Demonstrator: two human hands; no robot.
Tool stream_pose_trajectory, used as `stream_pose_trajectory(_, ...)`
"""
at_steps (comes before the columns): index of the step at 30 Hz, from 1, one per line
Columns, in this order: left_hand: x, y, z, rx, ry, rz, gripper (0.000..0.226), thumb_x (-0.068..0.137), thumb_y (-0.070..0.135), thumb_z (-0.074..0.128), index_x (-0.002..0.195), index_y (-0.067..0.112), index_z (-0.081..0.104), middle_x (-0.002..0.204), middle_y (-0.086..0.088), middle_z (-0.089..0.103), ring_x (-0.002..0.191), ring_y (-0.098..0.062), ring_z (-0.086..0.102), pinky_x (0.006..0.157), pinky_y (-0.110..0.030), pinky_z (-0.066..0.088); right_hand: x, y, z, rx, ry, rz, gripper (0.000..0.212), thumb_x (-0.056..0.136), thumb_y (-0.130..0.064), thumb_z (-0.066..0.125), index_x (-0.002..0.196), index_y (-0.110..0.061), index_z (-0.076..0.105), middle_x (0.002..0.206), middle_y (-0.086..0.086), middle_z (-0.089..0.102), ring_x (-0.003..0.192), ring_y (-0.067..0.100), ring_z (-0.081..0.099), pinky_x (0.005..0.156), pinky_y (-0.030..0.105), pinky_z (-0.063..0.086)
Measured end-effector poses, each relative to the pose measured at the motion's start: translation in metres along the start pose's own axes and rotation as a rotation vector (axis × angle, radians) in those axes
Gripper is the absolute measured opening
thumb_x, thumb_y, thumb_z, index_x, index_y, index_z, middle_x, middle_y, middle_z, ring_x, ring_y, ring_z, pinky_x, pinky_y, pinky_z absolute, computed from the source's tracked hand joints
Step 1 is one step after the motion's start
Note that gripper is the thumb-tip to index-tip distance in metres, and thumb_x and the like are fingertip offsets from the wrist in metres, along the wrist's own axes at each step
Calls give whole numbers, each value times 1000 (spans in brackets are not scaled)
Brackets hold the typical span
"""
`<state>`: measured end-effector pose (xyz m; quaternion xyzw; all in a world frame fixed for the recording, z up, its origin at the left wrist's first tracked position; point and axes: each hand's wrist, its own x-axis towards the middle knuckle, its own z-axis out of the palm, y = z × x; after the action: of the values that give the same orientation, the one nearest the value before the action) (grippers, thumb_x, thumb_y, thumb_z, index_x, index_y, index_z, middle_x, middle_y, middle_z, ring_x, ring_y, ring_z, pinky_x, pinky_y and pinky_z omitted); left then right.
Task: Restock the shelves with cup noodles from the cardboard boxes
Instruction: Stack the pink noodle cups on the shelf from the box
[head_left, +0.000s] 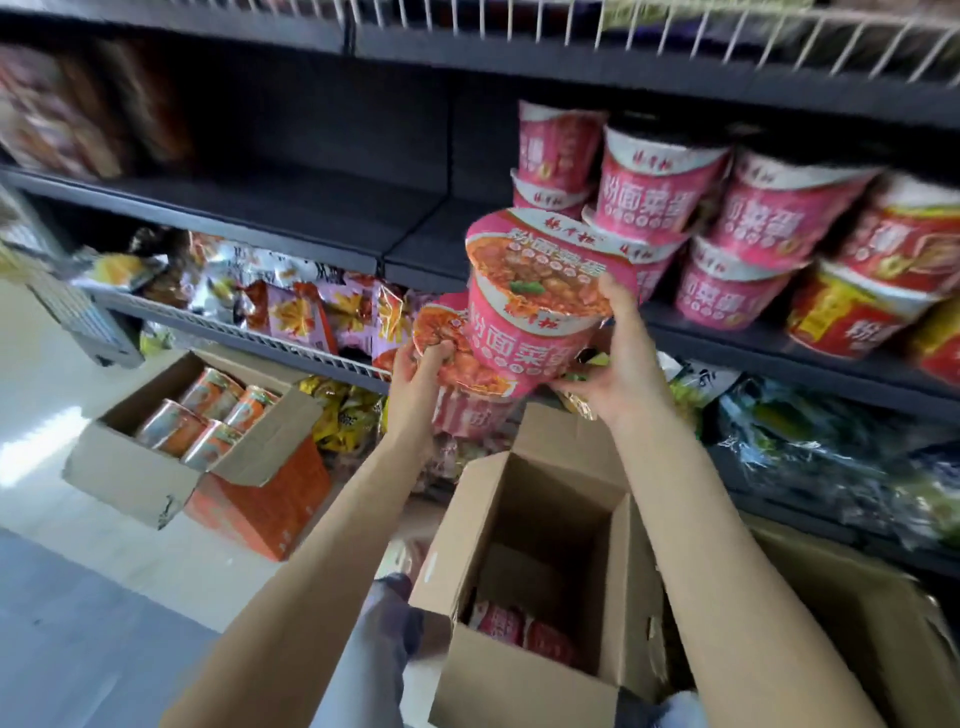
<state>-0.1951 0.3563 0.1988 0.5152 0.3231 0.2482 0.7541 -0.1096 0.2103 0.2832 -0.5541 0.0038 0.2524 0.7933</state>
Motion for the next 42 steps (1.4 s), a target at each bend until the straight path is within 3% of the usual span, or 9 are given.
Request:
stream_pose_trajectory(7,71,47,44,-131,-50,108,56,85,47,60,136,30,43,126,0,59,109,-20,61,95,-46,50,45,-56,46,-80,-153,19,66,83,-58,58,138,-27,41,139,5,46,126,35,44,93,68,36)
stream_pose_trajectory(10,100,52,70,-200,-39,121,60,84,54,56,138,33,38,130,-2,54,112,-23,58,97,-48,48,69,-69,66,-71,-141,-45,61,83,-55,61,134,-28,43,123,1,54,106,26,54,86,62,45)
stream_pose_trajectory(13,127,54,94,-218,-39,97,75,71,75,50,137,41,38,135,-1,50,117,-23,54,98,-49,46,94,-78,79,-61,-90,-99,50,86,-48,62,128,-27,45,103,-2,56,82,15,54,66,41,50)
stream_pose_trajectory(15,146,51,105,-238,-48,99,79,68,81,44,135,39,41,135,-1,51,116,-22,55,97,-49,47,111,-78,83,-75,-37,-107,59,85,-46,63,134,-24,37,107,1,55,81,15,54,61,38,48)
stream_pose_trajectory(20,188,57,129,-318,-163,-37,107,50,89,59,138,31,42,131,-6,56,107,-27,64,88,-52,52,155,-66,90,22,114,-184,90,63,-71,65,134,-26,31,136,8,46,117,30,53,98,54,44)
stream_pose_trajectory(25,200,81,140,-249,-390,-34,120,44,88,65,144,33,30,130,-2,59,114,-26,61,100,-58,40,181,-58,91,-24,142,-331,102,57,-84,54,134,-18,44,135,6,50,117,24,55,96,48,48)
stream_pose_trajectory(30,208,79,144,-261,-409,-10,116,50,79,71,145,27,30,128,-2,61,114,-21,61,98,-54,44,204,-44,85,-120,91,-397,58,95,-50,42,144,-19,34,138,7,47,122,23,51,102,45,45)
stream_pose_trajectory(35,213,75,140,-93,-311,47,86,82,52,64,150,29,16,143,-3,45,126,-23,48,99,-55,44,210,-36,78,-244,1,-360,52,100,-43,35,148,-23,29,144,1,44,128,18,46,105,38,37)
stream_pose_trajectory(42,164,58,106,272,-113,373,41,93,33,55,133,24,48,117,12,57,108,-8,57,96,-39,50,160,-2,34,-483,-16,-572,29,97,-16,49,124,-18,56,118,-8,60,111,6,54,94,23,43)
